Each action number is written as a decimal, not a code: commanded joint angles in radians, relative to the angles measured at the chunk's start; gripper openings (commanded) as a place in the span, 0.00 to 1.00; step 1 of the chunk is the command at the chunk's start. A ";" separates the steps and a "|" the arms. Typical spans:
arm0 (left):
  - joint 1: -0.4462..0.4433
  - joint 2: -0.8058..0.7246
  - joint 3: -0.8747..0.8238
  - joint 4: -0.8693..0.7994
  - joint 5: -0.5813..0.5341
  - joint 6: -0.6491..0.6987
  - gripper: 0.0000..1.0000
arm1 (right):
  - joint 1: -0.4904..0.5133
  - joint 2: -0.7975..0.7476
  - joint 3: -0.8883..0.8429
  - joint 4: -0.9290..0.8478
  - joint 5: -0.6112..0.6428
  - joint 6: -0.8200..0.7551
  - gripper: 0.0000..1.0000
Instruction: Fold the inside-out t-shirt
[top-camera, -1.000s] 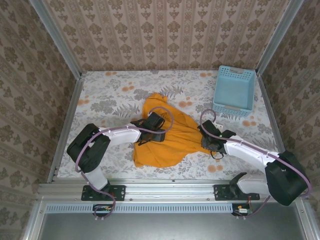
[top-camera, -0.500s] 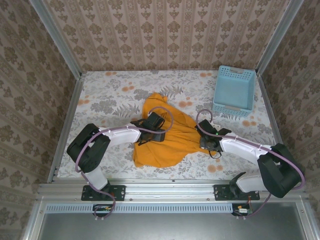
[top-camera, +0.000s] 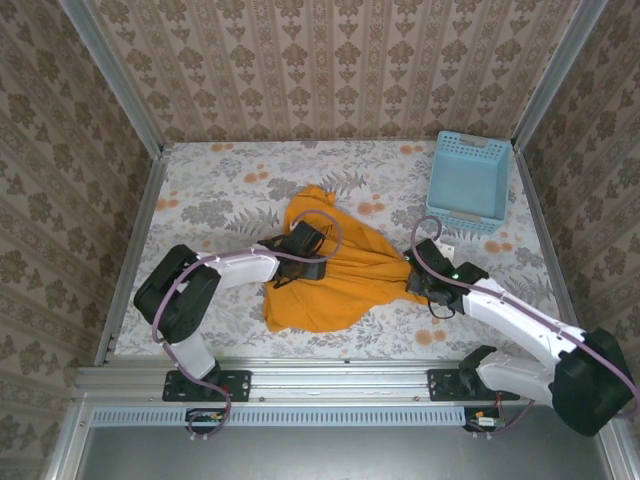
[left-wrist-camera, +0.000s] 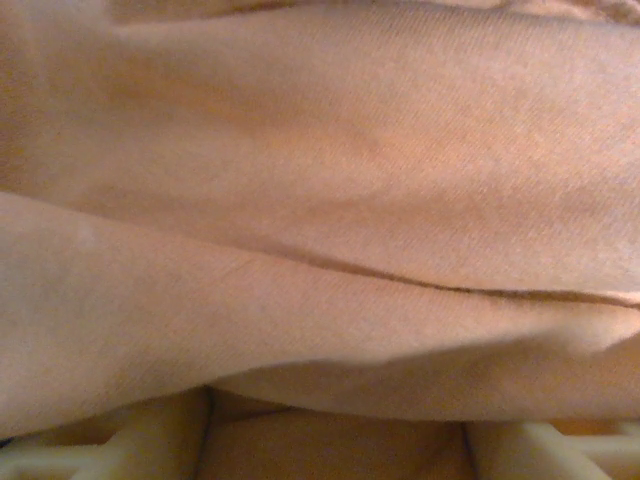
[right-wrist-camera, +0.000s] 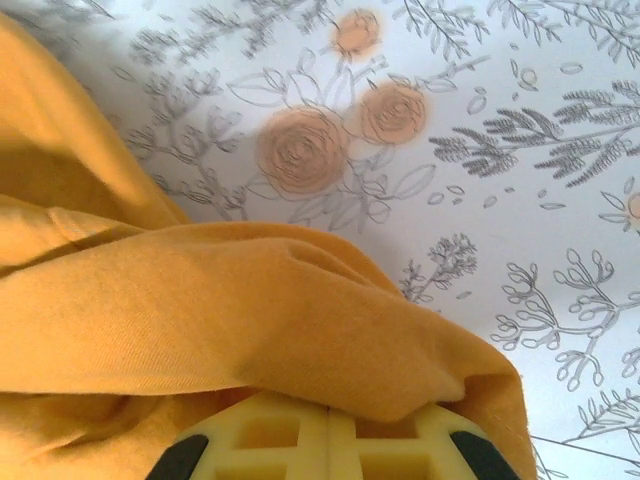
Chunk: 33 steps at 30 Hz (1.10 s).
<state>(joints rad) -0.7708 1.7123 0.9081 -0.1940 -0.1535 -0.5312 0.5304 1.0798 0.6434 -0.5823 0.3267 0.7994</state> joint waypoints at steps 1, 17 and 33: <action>0.025 0.032 -0.016 -0.070 -0.030 -0.024 0.67 | -0.025 -0.057 -0.011 0.021 -0.091 -0.071 0.05; 0.037 0.032 0.007 -0.082 -0.020 -0.010 0.68 | -0.010 0.043 -0.074 0.161 -0.225 -0.137 0.19; 0.040 0.032 0.012 -0.086 -0.014 -0.003 0.67 | -0.010 0.106 -0.027 0.084 -0.129 -0.171 0.32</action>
<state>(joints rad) -0.7498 1.7176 0.9184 -0.2085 -0.1608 -0.5308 0.5152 1.1591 0.5850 -0.4747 0.1696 0.6491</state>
